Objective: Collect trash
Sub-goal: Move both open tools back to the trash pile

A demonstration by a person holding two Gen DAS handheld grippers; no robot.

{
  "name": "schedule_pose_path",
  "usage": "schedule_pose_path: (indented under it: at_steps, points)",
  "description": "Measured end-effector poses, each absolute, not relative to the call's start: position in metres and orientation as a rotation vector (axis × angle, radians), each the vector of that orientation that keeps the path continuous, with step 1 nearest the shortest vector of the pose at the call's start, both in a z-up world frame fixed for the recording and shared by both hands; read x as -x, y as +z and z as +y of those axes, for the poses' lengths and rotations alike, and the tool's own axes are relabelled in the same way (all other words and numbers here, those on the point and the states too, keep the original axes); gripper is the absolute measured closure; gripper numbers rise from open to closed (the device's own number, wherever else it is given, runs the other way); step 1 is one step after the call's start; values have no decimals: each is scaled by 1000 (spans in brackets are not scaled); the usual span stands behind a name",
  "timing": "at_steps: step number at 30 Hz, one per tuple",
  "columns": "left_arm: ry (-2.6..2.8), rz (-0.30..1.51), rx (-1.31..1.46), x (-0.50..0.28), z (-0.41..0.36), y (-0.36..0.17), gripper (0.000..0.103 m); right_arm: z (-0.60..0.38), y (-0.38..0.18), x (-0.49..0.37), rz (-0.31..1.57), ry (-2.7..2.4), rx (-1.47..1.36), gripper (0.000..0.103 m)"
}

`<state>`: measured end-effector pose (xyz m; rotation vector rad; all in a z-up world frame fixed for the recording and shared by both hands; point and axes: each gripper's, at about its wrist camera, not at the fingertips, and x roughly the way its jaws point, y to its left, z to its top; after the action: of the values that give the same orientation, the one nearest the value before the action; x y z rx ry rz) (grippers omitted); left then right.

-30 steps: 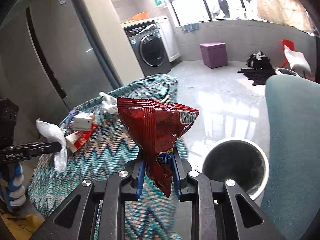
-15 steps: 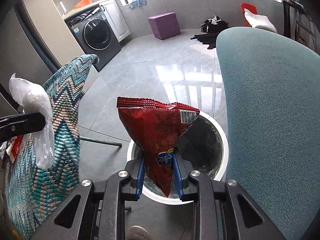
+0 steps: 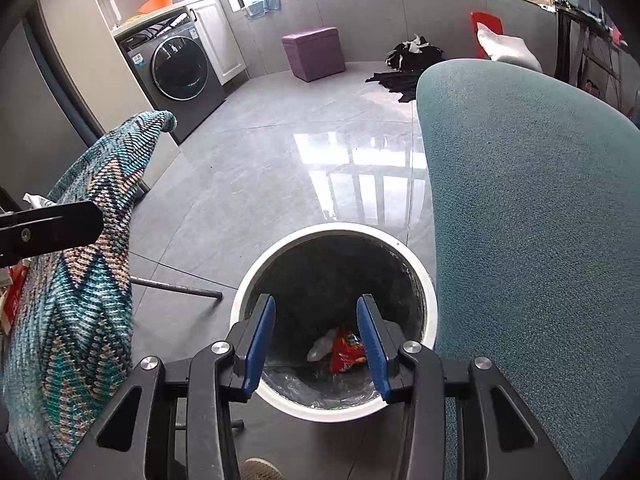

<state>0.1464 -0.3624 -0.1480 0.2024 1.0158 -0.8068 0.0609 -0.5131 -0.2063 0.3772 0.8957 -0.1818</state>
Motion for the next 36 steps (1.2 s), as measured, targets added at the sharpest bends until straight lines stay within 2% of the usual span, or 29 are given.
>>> schedule_pose_path:
  at_steps: [11, 16, 19, 26, 32, 36]
  points:
    - [-787, 916, -197, -99, -243, -104, 57, -460, -116, -22, 713, -121, -362, 63]
    - [-684, 869, -130, -98, -169, -86, 47, -406, -76, -28, 665, -11, -289, 60]
    - [-615, 853, -82, -99, -124, -80, 46, -370, -62, -38, 652, 60, -249, 55]
    - [-467, 845, 17, -99, -31, -86, 44, -305, -57, -55, 667, 176, -192, 53]
    - [-303, 894, 101, -107, 49, -107, 43, -264, -65, -69, 708, 264, -152, 44]
    - [-215, 945, 204, -116, 94, -124, 42, -242, -68, -87, 728, 332, -146, 30]
